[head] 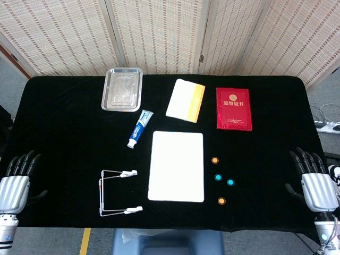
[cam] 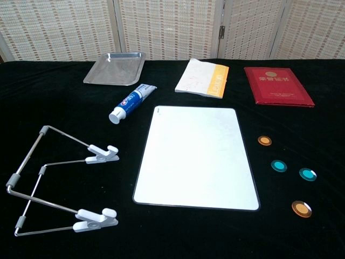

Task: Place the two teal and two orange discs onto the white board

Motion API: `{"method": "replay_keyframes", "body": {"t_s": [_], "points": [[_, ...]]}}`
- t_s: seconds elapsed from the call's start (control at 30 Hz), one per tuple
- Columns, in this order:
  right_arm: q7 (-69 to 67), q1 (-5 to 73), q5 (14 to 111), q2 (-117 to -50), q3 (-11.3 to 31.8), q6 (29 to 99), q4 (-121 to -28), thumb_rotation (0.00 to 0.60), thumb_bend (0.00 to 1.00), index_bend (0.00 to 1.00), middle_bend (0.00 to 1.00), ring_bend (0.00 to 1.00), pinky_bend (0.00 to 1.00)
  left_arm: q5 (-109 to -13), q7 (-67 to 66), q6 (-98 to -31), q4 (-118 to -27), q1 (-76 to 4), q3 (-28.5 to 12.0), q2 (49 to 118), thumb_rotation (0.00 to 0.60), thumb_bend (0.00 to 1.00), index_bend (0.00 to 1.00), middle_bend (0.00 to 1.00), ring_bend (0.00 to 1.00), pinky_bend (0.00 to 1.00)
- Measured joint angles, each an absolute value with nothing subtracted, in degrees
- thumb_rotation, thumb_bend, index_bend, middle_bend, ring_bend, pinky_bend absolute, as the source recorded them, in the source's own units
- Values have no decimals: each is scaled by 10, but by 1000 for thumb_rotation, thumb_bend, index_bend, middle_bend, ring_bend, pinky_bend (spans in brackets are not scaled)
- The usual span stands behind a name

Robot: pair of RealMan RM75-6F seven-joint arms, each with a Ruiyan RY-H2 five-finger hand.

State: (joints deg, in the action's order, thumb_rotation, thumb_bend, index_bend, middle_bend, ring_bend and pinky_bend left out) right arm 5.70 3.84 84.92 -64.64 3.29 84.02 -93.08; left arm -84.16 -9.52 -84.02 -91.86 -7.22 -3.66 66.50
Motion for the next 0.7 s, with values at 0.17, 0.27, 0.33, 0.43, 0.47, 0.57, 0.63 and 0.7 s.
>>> {"method": "replay_keyframes", "body": {"t_s": [0.17, 0.27, 0.33, 0.43, 0.47, 0.57, 0.63, 0.7], "points": [[55, 39, 850, -646, 34, 842, -930, 600, 318, 18, 59, 59, 0, -842, -95, -839, -913, -75, -38, 670, 600, 165, 14, 0, 0, 0], [56, 40, 851, -645, 34, 841, -931, 600, 317, 53, 59, 42, 0, -844, -95, -839, -912, -76, -38, 670, 600, 165, 14, 0, 1, 0], [57, 41, 854, -644, 34, 840, -932, 600, 318, 83, 59, 38, 0, -844, -94, -840, -913, -76, -37, 670, 600, 165, 14, 0, 1, 0], [63, 44, 856, -644, 33, 836, -932, 600, 318, 177, 59, 25, 0, -844, -93, -841, -914, -75, -37, 670, 600, 164, 14, 0, 1, 0], [66, 46, 856, -644, 33, 833, -932, 600, 317, 196, 59, 18, 0, -844, -93, -841, -915, -75, -37, 669, 600, 164, 13, 0, 1, 0], [75, 55, 861, -649, 31, 819, -931, 600, 317, 212, 59, 12, 0, -845, -94, -841, -917, -75, -36, 668, 600, 164, 13, 0, 1, 0], [80, 64, 864, -653, 30, 803, -930, 600, 318, 229, 61, 13, 0, -846, -93, -843, -918, -75, -36, 668, 600, 164, 14, 0, 1, 0], [85, 75, 868, -659, 28, 788, -928, 600, 318, 244, 65, 11, 0, -846, -92, -844, -918, -74, -35, 667, 600, 164, 14, 0, 1, 0]]}}
